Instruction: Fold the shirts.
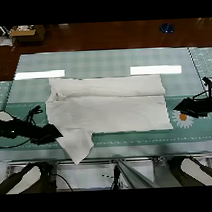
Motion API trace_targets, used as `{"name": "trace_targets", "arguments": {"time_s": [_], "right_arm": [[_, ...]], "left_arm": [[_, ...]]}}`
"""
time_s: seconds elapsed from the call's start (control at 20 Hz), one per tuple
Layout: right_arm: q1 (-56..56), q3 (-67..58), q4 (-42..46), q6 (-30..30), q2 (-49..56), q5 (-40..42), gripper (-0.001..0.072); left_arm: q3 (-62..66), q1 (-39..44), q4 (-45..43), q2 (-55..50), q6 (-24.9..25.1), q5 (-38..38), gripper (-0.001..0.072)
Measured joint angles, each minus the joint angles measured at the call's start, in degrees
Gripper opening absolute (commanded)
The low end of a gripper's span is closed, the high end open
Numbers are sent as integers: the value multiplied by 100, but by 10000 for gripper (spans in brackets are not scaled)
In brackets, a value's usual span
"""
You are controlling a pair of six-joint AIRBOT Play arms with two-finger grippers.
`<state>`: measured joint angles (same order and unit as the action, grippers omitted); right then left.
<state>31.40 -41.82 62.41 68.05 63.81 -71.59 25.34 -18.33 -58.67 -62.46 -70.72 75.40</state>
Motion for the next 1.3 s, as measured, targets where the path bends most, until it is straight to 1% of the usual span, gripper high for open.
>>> {"name": "trace_targets", "arguments": {"time_s": [0.05,0.1,0.15,0.25,0.45,0.5,0.8,0.95,1.05,1.15,1.2,1.25,1.3], "right_arm": [[4,4,-17,-11,-7,-13,488],[7,9,-35,-11,-7,-26,488],[11,11,-52,-13,-7,-59,488],[17,15,-63,-15,-7,-114,490],[31,122,179,-15,-11,-243,491],[31,227,229,-13,-11,-267,544],[31,1003,343,-24,-11,-190,541],[31,1167,114,13,-13,-35,516],[31,1281,-164,116,-17,149,458],[31,1416,-372,173,-13,363,324],[33,1475,-428,186,-11,426,201],[31,1521,-446,164,-9,474,61],[31,1552,-481,98,-7,481,35]], "left_arm": [[-31,195,87,0,-57,-319,195],[-44,365,199,2,-127,-595,123],[-61,529,251,7,-197,-752,21],[-76,743,334,9,-264,-997,19],[-87,911,225,13,-267,-994,19],[-90,931,181,15,-240,-938,19],[-90,970,48,22,-160,-793,19],[-90,975,42,22,-98,-787,19],[-90,975,42,22,-63,-785,19],[-85,975,39,22,-35,-787,19],[-85,975,39,22,-15,-785,19],[-83,975,39,22,4,-787,19],[-83,975,39,22,24,-787,19]]}}
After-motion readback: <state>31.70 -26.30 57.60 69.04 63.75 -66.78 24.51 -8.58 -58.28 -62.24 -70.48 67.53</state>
